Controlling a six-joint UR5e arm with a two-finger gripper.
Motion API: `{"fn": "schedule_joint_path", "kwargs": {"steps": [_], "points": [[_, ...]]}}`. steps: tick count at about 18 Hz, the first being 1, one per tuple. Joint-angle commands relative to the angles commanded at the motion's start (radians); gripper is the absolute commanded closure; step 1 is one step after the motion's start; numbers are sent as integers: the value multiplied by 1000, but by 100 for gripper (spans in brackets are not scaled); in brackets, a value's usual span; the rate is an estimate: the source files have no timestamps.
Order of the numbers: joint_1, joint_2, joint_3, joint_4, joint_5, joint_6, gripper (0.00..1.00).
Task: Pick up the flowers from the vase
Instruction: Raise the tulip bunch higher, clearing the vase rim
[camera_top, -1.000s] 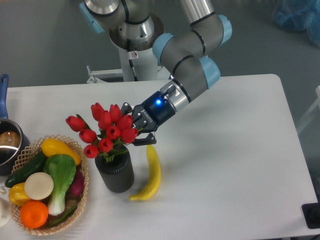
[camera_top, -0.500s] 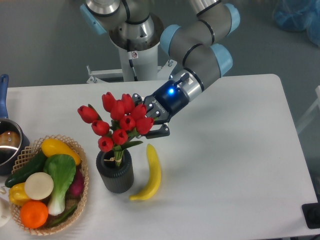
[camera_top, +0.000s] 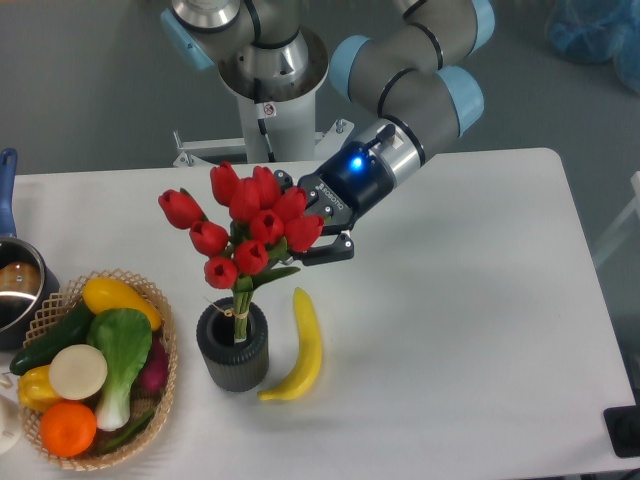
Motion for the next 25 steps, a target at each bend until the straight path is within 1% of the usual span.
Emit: {"fn": "schedule_joint_path", "kwargs": {"steps": [3,9,12,14,17,20,23,25], "points": [[-2,18,0,-2,0,-23,74],[2,71,0,-2,3,-112,75],[5,84,2,-2,5,-143,78],[35,101,6,-3,5,-173,78],[84,103,2,-3,5,-184,78],[158,98,2,-3,3,-184,78],[247,92,0,-2,5,-181,78],[285,89,0,-2,6,-173,78]]}}
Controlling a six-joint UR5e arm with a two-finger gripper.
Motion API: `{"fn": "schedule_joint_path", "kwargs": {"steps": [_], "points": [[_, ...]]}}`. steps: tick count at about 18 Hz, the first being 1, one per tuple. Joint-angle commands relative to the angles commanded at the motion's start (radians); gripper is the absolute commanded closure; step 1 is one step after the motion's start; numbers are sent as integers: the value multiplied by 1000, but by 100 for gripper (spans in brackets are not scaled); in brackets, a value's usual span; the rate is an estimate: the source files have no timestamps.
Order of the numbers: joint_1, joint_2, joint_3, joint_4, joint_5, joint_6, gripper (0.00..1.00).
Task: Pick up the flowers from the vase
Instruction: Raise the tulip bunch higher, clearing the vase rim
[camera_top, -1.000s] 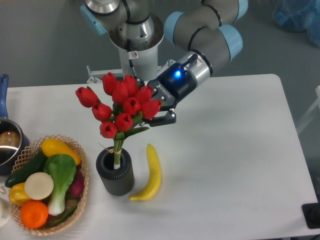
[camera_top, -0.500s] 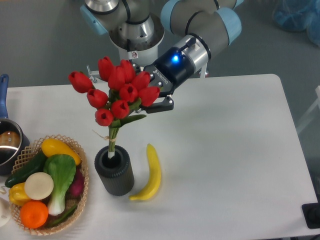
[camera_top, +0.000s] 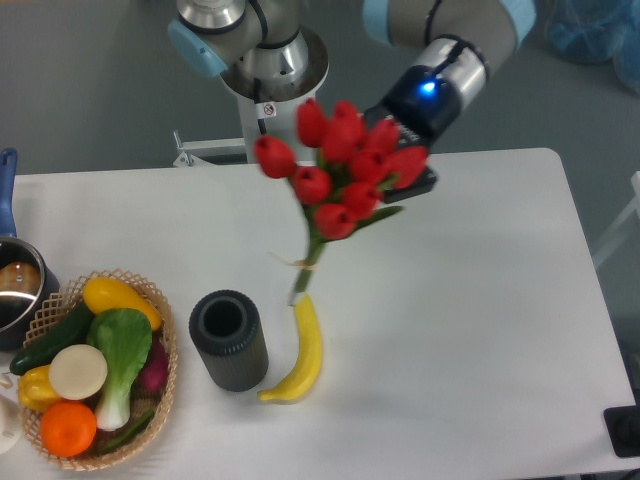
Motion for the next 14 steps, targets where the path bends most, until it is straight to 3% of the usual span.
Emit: {"fn": "schedule_joint_path", "kwargs": {"steps": [3,14], "points": [[43,-43,-2,6,3,27,78],[83,-45,-12,5,15,43,78]]}}
